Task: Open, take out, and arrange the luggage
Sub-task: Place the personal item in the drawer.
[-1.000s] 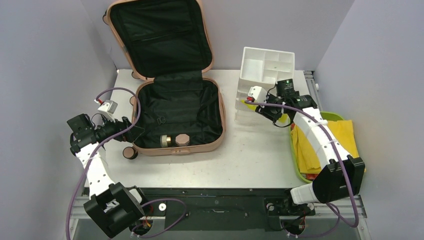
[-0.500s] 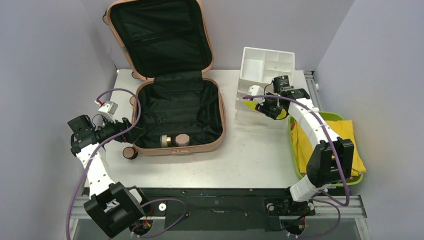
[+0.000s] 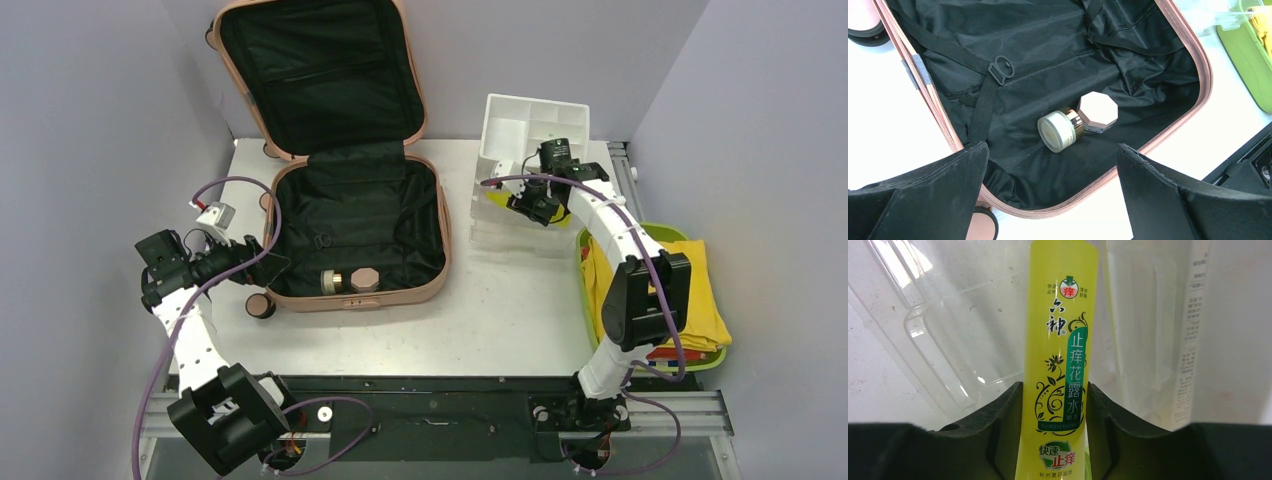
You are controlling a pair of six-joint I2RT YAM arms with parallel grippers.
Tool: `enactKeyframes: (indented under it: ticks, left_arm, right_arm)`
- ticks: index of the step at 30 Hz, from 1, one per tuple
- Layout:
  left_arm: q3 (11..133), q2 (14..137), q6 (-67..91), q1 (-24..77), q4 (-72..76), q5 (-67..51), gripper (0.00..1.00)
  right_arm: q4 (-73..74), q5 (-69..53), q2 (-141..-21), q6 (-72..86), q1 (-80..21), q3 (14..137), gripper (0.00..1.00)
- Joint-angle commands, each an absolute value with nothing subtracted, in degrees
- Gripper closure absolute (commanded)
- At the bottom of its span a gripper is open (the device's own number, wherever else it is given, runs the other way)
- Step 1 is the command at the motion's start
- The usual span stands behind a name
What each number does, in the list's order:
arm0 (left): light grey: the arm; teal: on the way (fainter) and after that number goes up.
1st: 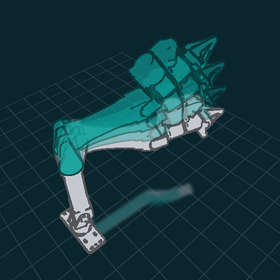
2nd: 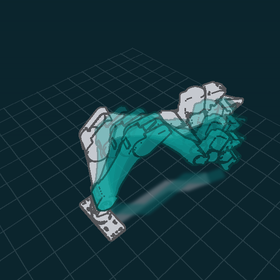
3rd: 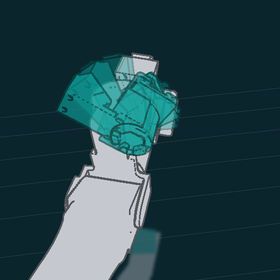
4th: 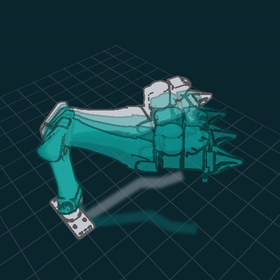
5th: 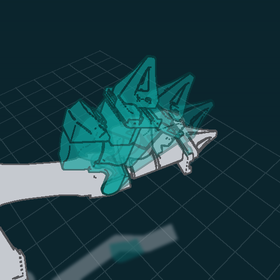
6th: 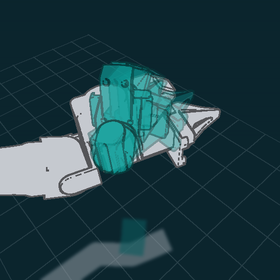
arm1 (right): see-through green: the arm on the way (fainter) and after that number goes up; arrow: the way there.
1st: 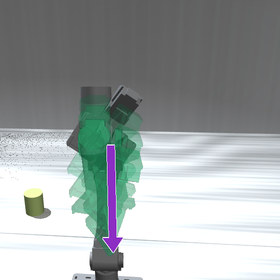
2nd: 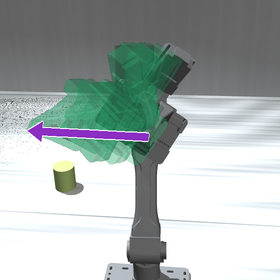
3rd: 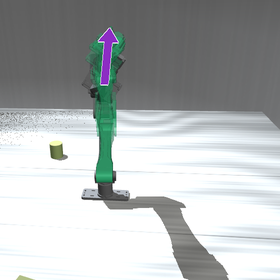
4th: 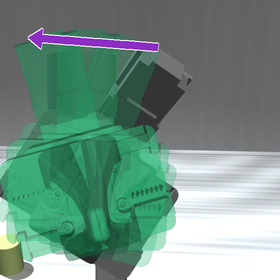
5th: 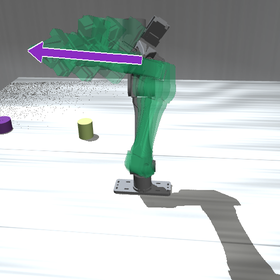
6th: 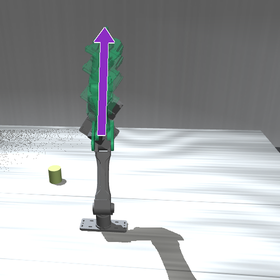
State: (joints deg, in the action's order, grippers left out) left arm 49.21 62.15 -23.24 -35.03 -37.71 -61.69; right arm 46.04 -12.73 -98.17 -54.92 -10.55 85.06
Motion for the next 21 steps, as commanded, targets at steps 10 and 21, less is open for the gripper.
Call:
enactKeyframes:
  ticks: [10,21]
  left_arm:
    - [49.5,62.6,-24.3,-35.7,-36.5,-64.5,0.04]
    - [49.6,62.1,-24.3,-35.9,-36.7,-65.1,0.04]
  right_arm:
    - [41.4,-11.9,-95.8,-53.8,-10.3,86.7,0.32]
    - [44.0,-15.5,-86.0,-57.1,-11.0,82.1,0.19]
